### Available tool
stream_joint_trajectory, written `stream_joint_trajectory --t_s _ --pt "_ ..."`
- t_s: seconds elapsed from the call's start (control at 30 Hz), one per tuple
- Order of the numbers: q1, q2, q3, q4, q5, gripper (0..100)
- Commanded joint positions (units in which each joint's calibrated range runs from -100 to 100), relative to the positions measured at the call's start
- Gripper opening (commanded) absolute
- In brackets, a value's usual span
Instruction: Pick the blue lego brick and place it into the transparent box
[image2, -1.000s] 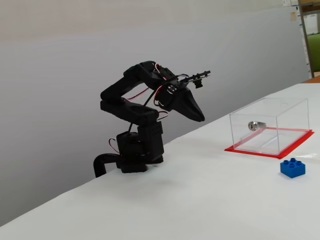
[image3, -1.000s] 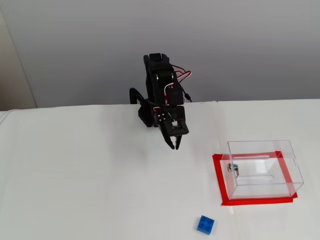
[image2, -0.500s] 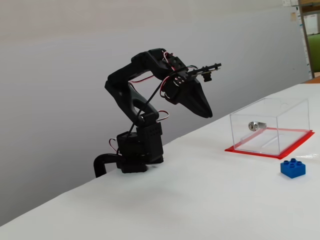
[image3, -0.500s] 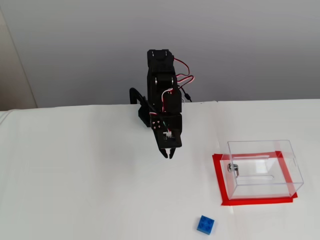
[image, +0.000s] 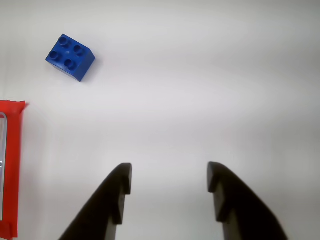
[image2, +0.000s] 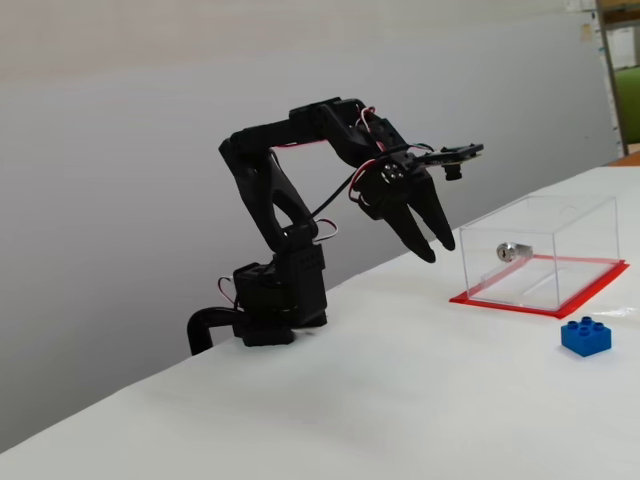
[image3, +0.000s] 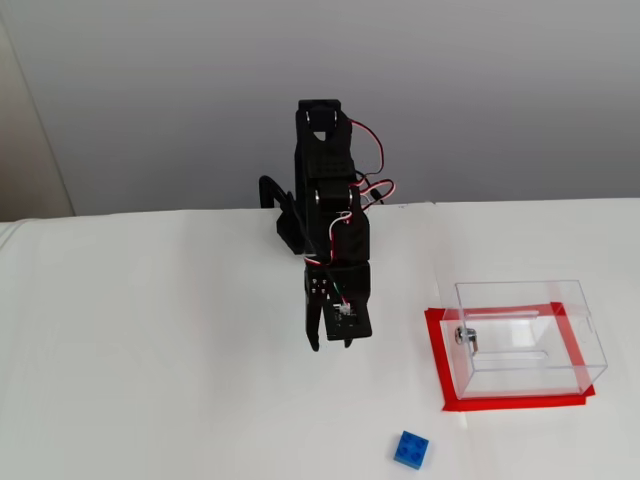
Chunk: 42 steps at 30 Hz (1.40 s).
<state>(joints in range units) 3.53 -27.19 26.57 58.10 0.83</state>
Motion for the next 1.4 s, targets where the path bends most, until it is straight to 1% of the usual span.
stream_joint_trajectory --t_s 0.0,0.13,0.33,0.5,0.6,0.7,0.83,1.1,1.17,1.3,1.33,1.37 --pt "-1.0 4.2 -6.7 -1.3 0.3 19" --pt "-1.9 9.9 -8.2 -4.9 0.3 19" --pt "-4.3 15.1 -8.2 -13.2 0.5 19" --pt "-6.9 17.2 -7.6 -19.3 3.8 19" --pt "-7.3 19.8 -7.6 -20.2 5.4 20" --pt "-7.0 21.4 -6.2 -20.8 6.1 25" --pt "-7.7 22.0 -3.2 -24.5 6.1 26" --pt "-9.0 24.0 -3.4 -25.6 5.5 26" --pt "-9.3 24.3 -3.8 -25.2 4.3 26" --pt "-9.5 24.3 -3.9 -25.0 -1.0 26" --pt "-9.6 24.3 -4.0 -24.5 -2.8 26" --pt "-9.6 24.3 -4.9 -23.8 -6.9 26"
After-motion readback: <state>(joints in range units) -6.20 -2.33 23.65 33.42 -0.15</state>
